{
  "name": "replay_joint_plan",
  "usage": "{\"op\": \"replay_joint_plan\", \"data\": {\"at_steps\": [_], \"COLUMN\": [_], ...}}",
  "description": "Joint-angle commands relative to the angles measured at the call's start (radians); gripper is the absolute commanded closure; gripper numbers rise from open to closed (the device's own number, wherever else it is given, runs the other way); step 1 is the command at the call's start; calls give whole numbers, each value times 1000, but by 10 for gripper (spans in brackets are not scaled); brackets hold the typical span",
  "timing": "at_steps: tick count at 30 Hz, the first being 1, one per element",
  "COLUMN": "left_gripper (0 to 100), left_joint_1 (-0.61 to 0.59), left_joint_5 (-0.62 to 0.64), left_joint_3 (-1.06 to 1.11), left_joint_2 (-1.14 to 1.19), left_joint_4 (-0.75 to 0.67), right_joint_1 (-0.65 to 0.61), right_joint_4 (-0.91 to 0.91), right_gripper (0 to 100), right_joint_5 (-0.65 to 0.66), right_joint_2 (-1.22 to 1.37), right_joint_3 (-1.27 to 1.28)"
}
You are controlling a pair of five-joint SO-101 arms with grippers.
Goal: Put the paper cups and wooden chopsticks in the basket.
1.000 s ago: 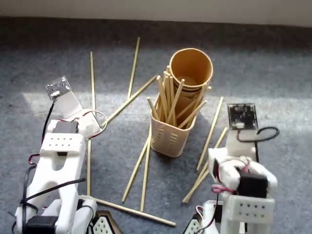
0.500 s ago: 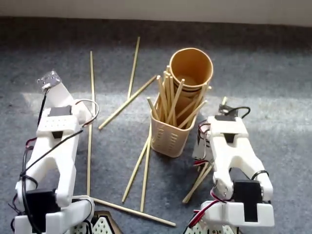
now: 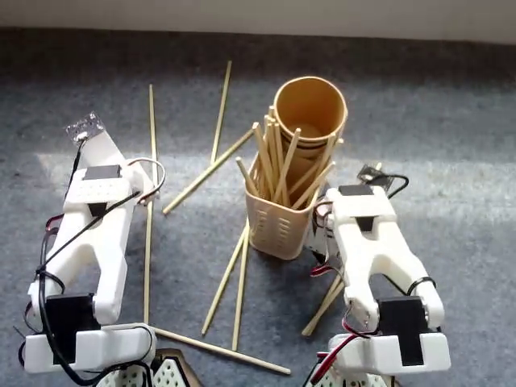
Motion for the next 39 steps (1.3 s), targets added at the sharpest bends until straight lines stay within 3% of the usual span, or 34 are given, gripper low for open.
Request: {"op": "replay_joint_plan", "data": {"at_steps": [1, 10, 17, 24, 36, 39], "left_gripper": [870, 870, 870, 870, 871, 871], "left_joint_1": [-5, -2, 1, 1, 1, 1], "left_joint_5": [6, 5, 3, 3, 3, 3], "left_joint_3": [-33, -33, -30, -28, -24, -24], "left_joint_2": [-5, -4, -4, -4, -4, -5], "left_joint_4": [5, 5, 8, 9, 11, 11], "right_joint_1": [-8, -5, -8, -12, 47, 45], "right_joint_4": [-13, 67, -76, -177, -2, 2], "right_gripper": [738, 741, 742, 741, 743, 786], "right_joint_5": [-28, -20, -66, -71, -63, -61], "right_joint_2": [-16, -71, -163, 2, 226, 286], "right_joint_3": [-59, -96, 8, 33, -124, -133]}}
